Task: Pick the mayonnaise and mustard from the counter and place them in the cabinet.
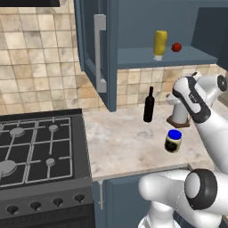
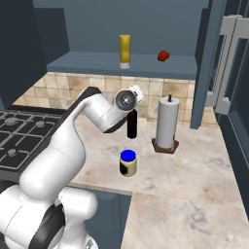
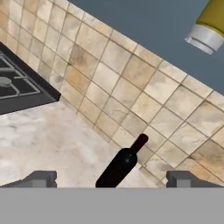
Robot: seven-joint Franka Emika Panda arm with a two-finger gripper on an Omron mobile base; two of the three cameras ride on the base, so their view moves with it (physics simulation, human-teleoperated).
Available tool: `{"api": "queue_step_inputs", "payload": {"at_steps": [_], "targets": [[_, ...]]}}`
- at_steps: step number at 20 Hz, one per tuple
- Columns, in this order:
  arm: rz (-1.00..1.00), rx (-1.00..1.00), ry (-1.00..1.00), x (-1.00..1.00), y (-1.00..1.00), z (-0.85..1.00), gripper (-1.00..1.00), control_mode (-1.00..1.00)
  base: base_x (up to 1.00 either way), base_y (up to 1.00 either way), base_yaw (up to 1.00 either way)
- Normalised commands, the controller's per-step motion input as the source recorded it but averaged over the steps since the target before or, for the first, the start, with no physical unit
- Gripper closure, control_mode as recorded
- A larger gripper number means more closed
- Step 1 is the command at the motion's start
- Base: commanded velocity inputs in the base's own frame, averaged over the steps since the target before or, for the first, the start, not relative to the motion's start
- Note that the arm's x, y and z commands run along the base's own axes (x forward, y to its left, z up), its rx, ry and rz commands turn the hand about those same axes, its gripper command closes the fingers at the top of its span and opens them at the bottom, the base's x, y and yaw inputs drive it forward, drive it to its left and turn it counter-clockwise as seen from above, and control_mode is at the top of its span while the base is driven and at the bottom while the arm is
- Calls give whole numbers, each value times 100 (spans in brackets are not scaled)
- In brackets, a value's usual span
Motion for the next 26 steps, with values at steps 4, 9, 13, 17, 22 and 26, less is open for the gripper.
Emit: {"api": "queue_step_inputs", "payload": {"at_steps": [4,9,13,17,22,26], "targets": [[-11,0,25,-4,0,-28,-100,-100,0,0,0],[-14,0,26,0,0,-33,-100,-100,0,0,0],[-17,0,25,-2,0,-39,-100,-100,0,0,0],[-14,0,16,-11,-1,-38,-100,-100,0,0,0],[-11,0,8,-21,-12,-23,-100,-100,0,0,0],[-11,1,5,-32,-16,-16,-100,-100,0,0,0]]}}
